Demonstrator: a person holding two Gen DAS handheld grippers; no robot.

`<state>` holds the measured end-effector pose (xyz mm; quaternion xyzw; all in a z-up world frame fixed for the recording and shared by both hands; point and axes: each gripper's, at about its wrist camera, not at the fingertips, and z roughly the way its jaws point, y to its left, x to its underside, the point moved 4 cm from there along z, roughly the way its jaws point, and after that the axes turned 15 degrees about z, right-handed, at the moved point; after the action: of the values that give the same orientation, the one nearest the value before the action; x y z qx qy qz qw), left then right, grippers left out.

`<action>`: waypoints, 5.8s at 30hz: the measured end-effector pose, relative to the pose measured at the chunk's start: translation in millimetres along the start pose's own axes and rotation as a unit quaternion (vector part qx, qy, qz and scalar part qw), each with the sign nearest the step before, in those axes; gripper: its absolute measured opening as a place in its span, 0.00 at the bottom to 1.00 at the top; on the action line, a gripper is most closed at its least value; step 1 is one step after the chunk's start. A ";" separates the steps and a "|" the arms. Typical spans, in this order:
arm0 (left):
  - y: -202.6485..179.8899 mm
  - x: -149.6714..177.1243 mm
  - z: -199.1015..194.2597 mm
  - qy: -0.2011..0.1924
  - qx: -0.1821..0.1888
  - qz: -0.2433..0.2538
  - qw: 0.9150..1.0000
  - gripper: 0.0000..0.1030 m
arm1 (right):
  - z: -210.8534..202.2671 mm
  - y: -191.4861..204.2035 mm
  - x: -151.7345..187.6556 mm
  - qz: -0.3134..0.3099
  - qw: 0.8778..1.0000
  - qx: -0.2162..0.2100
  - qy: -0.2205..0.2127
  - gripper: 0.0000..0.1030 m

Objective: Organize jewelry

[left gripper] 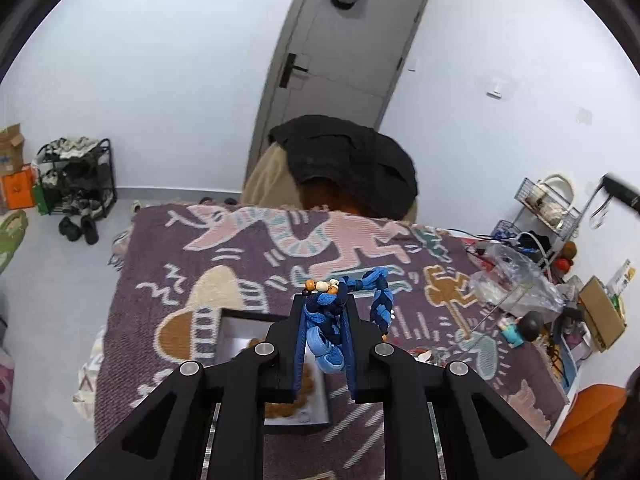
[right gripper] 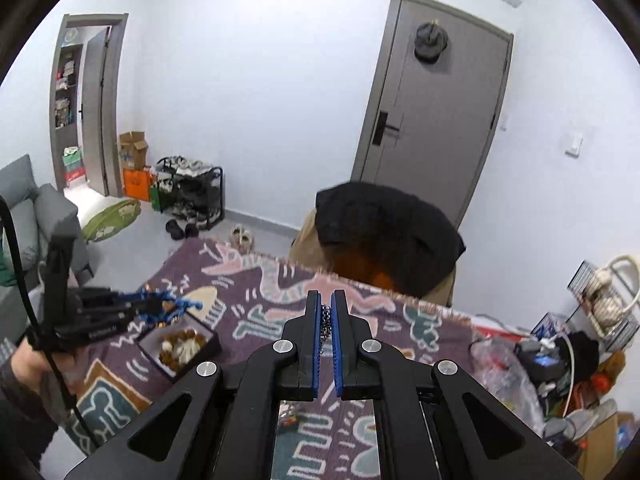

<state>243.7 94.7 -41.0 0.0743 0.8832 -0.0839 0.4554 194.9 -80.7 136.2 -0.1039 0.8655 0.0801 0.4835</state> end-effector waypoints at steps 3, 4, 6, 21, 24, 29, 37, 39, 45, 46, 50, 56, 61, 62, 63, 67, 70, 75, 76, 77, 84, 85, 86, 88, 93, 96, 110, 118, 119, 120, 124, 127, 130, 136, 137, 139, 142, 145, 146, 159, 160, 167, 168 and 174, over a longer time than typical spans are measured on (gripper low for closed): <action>12.3 8.3 3.8 0.014 -0.011 -0.009 1.000 0.17 | -11.8 6.6 -12.7 -0.003 1.000 0.003 -0.017 0.06; 17.1 12.2 5.6 0.021 -0.016 -0.013 1.000 0.17 | -13.2 7.9 -15.3 -0.003 1.000 0.004 -0.019 0.06; 23.3 18.4 7.4 0.029 -0.024 -0.018 0.999 0.19 | -20.1 12.4 -24.4 -0.004 1.000 0.005 -0.030 0.06; 51.8 47.7 1.9 0.032 -0.020 -0.058 0.998 0.62 | -41.1 59.0 -66.5 -0.030 0.997 -0.003 -0.074 0.06; 57.3 53.5 -8.1 0.026 -0.028 -0.063 0.997 0.62 | -42.5 73.2 -72.1 -0.037 0.996 -0.011 -0.078 0.06; 66.2 63.4 -23.3 0.014 -0.038 -0.072 0.997 0.62 | -38.0 101.0 -77.1 -0.050 0.995 -0.024 -0.082 0.06; 82.4 77.7 -45.2 -0.013 -0.053 -0.091 0.994 0.78 | -12.7 138.3 -77.6 -0.060 0.995 -0.041 -0.073 0.06; 87.9 80.3 -48.7 -0.015 -0.055 -0.097 0.994 0.78 | -0.8 147.1 -72.0 -0.060 0.995 -0.048 -0.061 0.06; 96.0 85.2 -55.1 -0.022 -0.061 -0.099 0.993 0.78 | 54.6 165.3 -40.5 -0.062 0.996 -0.065 0.012 0.06; 97.6 86.0 -56.7 -0.023 -0.062 -0.099 0.993 0.78 | 62.7 167.0 -35.3 -0.065 0.995 -0.068 0.027 0.06; 101.2 85.4 -60.6 -0.029 -0.070 -0.102 0.992 0.78 | 92.1 169.4 -6.5 -0.072 0.992 -0.068 0.078 0.38; 100.7 81.3 -57.7 -0.029 -0.075 -0.105 0.991 0.78 | 97.4 145.9 9.4 -0.044 0.992 -0.080 0.090 0.59; 89.2 73.9 -52.9 -0.029 -0.068 -0.096 0.993 0.83 | 94.4 115.3 17.6 -0.015 0.993 -0.072 0.094 0.59; 85.3 71.7 -51.4 -0.029 -0.066 -0.091 0.993 0.86 | 95.3 106.9 22.0 -0.003 0.993 -0.071 0.099 0.59; 82.3 69.3 -50.4 -0.030 -0.065 -0.088 0.994 0.86 | 95.7 98.5 25.8 0.006 0.992 -0.069 0.102 0.59; 62.8 56.9 -43.5 -0.028 -0.057 -0.066 0.996 0.86 | 97.1 64.9 42.4 0.041 0.991 -0.060 0.110 0.59; 46.0 48.2 -37.5 -0.026 -0.052 -0.046 0.997 0.86 | 97.7 38.8 57.9 0.075 0.988 -0.059 0.118 0.59; 11.2 37.0 -21.0 -0.016 -0.027 -0.010 0.999 0.86 | 97.6 -0.3 85.3 0.118 0.984 -0.053 0.123 0.59; 4.3 35.7 -17.6 -0.013 -0.023 -0.001 1.000 0.86 | 97.4 -6.1 88.2 0.125 0.983 -0.053 0.123 0.59; -4.6 33.7 -12.6 -0.009 -0.018 0.012 1.000 0.86 | 96.4 -15.5 94.4 0.140 0.981 -0.054 0.123 0.59; -55.7 30.4 27.2 0.038 0.021 0.056 0.997 0.59 | 96.9 -54.2 130.5 0.190 0.973 -0.043 0.127 0.59; -61.9 30.2 31.5 0.042 0.025 0.060 0.997 0.56 | 97.5 -57.5 134.9 0.194 0.972 -0.041 0.128 0.59; -67.8 30.0 37.0 0.048 0.030 0.064 0.996 0.52 | 98.8 -62.3 141.3 0.201 0.970 -0.038 0.129 0.59; -77.3 29.9 45.8 0.059 0.038 0.069 0.995 0.47 | 100.1 -67.6 150.5 0.211 0.968 -0.037 0.131 0.59; -94.3 29.7 69.9 0.082 0.044 0.079 0.992 0.46 | 106.3 -84.1 176.0 0.247 0.959 -0.035 0.138 0.59; -102.4 33.1 87.2 0.100 0.046 0.085 0.990 0.46 | 107.1 -94.0 187.6 0.269 0.953 -0.037 0.135 0.59; -121.7 46.7 148.5 0.169 0.060 0.090 0.980 0.30 | 125.8 -114.3 226.7 0.323 0.932 -0.047 0.158 0.59; -129.4 53.8 164.3 0.190 0.062 0.101 0.975 0.20 | 129.5 -118.0 229.3 0.331 0.928 -0.049 0.162 0.59; -129.2 56.3 167.6 0.196 0.060 0.101 0.974 0.18 | 129.9 -117.9 229.6 0.332 0.928 -0.050 0.163 0.59; -128.6 57.8 169.8 0.197 0.055 0.101 0.974 0.18 | 130.3 -117.8 229.9 0.332 0.928 -0.050 0.164 0.59; -124.9 61.1 174.2 0.199 0.057 0.098 0.973 0.11 | 131.7 -115.5 230.5 0.331 0.928 -0.051 0.167 0.59; -122.3 59.6 172.2 0.196 0.062 0.091 0.974 0.08 | 132.3 -112.5 229.2 0.331 0.927 -0.054 0.170 0.59; -120.8 52.1 162.9 0.181 0.063 0.089 0.977 0.08 | 134.4 -105.6 225.9 0.326 0.928 -0.060 0.172 0.59; -125.1 26.7 128.2 0.136 0.078 0.091 0.983 0.08 | 144.9 -93.3 222.2 0.326 0.924 -0.079 0.185 0.56; -125.8 22.3 121.0 0.128 0.081 0.092 0.984 0.08 | 146.5 -92.1 222.3 0.327 0.923 -0.081 0.187 0.51; -127.1 15.2 109.7 0.115 0.085 0.094 0.985 0.08 | 152.5 -89.6 223.0 0.334 0.918 -0.086 0.195 0.45; -127.2 4.9 92.3 0.095 0.088 0.097 0.987 0.08 | 160.0 -85.8 224.3 0.342 0.912 -0.093 0.206 0.40; -124.6 -5.1 77.9 0.077 0.086 0.099 0.988 0.08 | 165.9 -78.3 223.5 0.342 0.909 -0.100 0.214 0.39; -122.8 -7.4 75.2 0.073 0.082 0.100 0.989 0.08 | 168.7 -74.6 222.8 0.339 0.910 -0.101 0.218 0.39; -78.9 -11.3 53.4 0.049 0.050 0.071 0.995 0.08 | 209.8 -32.3 225.2 0.275 0.920 -0.065 0.271 0.26; -76.9 -10.5 52.0 0.048 0.050 0.070 0.995 0.08 | 213.1 -31.4 225.6 0.273 0.921 -0.059 0.271 0.26; -65.5 -9.1 46.7 0.041 0.047 0.059 0.996 0.08 | 225.4 -22.2 218.4 0.243 0.930 -0.021 0.274 0.21; -64.8 -9.2 45.8 0.040 0.048 0.058 0.996 0.08 | 227.4 -19.8 217.6 0.238 0.931 -0.019 0.275 0.21; -58.0 -8.1 40.3 0.034 0.047 0.050 0.997 0.08 | 228.0 -18.4 217.0 0.191 0.942 -0.001 0.274 0.08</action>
<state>268.2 29.0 -52.7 0.1432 0.8883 -0.1001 0.4247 275.7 -66.2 -168.2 0.0452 0.9680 0.1405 0.2028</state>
